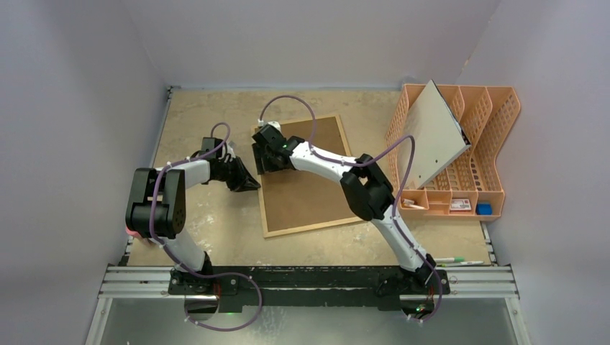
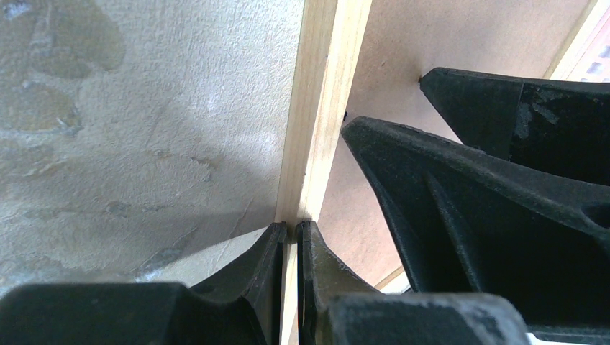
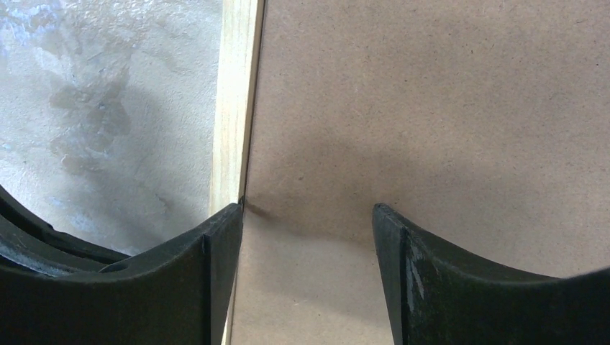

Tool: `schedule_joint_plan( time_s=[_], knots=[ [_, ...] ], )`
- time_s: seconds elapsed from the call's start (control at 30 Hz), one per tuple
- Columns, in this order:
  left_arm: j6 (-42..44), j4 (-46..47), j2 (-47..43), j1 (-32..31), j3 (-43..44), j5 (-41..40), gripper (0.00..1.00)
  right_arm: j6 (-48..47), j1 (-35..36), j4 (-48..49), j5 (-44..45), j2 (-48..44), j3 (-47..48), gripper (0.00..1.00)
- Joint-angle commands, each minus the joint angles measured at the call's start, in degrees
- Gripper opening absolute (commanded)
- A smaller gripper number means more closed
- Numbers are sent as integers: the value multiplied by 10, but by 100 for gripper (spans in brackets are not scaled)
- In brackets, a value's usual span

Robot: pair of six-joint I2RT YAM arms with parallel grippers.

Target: Put the photo into the frame

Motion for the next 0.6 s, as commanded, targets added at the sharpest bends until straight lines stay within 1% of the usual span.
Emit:
schedule_joint_plan(
  time_s=[0.0, 0.13, 0.23, 0.33, 0.47, 0.57],
  knots=[
    [40, -90, 33, -8, -33, -77, 4, 26, -7, -102, -87, 101, -55, 70],
    [39, -89, 32, -8, -34, -78, 4, 31, -7, -134, -77, 127, -28, 66],
    [39, -89, 32, -8, -35, -78, 4, 33, -8, -151, -72, 143, -14, 66],
    [39, -87, 35, -8, -36, -78, 4, 35, -8, -156, -75, 149, -14, 66],
    [38, -86, 35, -8, -38, -77, 4, 35, -7, -160, -80, 159, -9, 70],
    [38, -84, 35, -8, -39, -74, 4, 35, -7, -157, -55, 164, -2, 71]
  ],
)
